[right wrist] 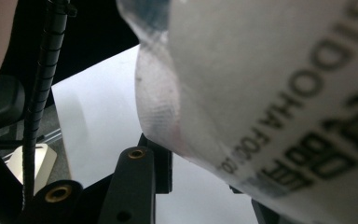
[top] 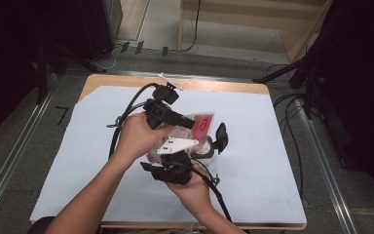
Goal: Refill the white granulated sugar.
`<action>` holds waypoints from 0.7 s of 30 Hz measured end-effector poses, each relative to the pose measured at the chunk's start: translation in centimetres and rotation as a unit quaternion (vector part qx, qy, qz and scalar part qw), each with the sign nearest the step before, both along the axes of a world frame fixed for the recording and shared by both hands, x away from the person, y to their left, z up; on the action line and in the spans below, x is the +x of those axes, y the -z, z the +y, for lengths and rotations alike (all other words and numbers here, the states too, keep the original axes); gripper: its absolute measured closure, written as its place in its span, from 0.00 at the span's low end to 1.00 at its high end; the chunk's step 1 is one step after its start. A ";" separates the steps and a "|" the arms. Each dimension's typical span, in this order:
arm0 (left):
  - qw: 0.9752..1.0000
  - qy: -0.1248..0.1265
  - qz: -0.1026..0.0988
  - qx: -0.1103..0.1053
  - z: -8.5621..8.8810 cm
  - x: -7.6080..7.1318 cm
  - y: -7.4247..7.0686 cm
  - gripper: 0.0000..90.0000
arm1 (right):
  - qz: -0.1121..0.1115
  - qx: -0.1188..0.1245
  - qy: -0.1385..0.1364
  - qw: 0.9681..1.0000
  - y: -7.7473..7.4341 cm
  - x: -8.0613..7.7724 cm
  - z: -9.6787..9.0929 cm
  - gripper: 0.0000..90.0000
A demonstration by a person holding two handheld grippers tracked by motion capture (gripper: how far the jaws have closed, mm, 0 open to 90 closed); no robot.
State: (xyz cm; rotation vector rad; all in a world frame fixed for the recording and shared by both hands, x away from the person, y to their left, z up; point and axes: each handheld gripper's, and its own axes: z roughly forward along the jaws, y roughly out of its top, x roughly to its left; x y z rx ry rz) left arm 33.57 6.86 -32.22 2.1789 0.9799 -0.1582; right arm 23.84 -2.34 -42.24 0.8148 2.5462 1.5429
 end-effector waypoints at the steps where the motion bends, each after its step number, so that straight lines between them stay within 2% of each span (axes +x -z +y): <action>1: 1.000 0.000 0.000 0.000 0.0 0.0 0.0 0.86 | 0.000 0.000 0.000 1.000 0.0 0.0 0.0 0.76; 10: 1.000 0.001 0.000 0.003 0.2 0.0 0.0 0.86 | 0.013 0.011 -0.002 1.000 0.1 0.2 -0.2 0.81; 21: 1.000 0.000 -0.003 0.002 0.1 -0.1 0.0 0.85 | 0.010 0.013 0.004 1.000 0.3 0.2 -0.4 0.89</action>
